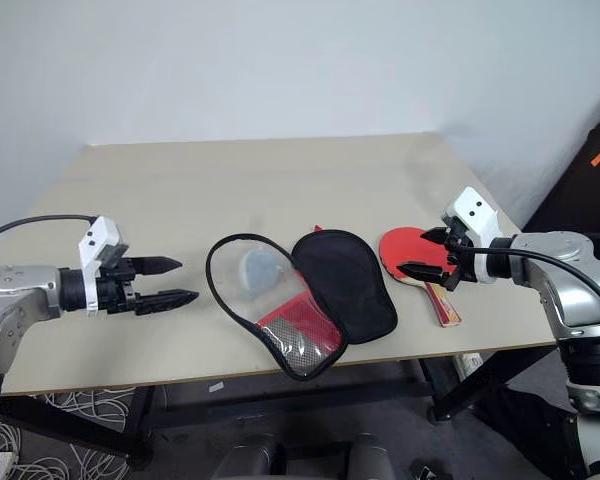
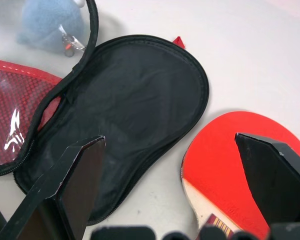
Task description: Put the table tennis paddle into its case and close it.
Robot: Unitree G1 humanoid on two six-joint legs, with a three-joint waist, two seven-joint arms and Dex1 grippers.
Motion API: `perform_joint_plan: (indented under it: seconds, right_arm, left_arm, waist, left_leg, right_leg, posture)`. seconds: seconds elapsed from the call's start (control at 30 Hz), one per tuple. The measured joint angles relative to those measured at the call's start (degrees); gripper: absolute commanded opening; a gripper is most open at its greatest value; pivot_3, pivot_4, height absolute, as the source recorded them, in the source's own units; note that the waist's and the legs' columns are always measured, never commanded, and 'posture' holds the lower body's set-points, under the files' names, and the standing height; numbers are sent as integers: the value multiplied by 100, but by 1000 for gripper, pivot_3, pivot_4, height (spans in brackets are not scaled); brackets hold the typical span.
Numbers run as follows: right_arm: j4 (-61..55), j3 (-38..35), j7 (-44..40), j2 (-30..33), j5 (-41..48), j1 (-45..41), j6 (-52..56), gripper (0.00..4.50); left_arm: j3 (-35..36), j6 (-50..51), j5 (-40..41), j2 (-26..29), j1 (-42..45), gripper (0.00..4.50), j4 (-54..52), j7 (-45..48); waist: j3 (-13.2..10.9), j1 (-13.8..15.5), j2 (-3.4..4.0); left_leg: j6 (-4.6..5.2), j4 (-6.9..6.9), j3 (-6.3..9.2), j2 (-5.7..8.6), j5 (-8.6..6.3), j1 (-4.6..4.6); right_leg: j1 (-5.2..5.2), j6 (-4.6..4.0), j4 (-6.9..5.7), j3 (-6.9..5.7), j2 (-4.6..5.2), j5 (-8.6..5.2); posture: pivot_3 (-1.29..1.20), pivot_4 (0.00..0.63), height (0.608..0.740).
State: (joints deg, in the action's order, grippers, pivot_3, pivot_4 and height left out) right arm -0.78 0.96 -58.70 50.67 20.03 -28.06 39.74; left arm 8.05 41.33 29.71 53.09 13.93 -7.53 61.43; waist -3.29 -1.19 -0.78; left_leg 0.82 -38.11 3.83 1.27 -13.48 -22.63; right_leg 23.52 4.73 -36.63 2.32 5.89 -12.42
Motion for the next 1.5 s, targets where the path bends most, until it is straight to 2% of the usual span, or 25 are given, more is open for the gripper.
perform_joint_plan:
  seconds: [1.1,1.5]
  right_arm:
    - [6,-120,400,-54,-3,162,195,4500]
    - [622,87,1510,-450,-474,352,1176,4500]
  left_arm:
    - [-242,-33,-19,-103,556,4461,269,-26]
    - [-302,122,49,-167,558,4461,225,112]
  waist:
    - [1,3,0]
    - [2,2,-4]
  left_leg:
    - [1,-1,-1,1,0,0]
    - [1,-4,0,2,0,1]
  right_leg:
    - [-2,0,-1,1,-1,0]
    - [-4,0,-2,1,-1,1]
  posture:
    - [0,0,698]
    - [0,0,698]
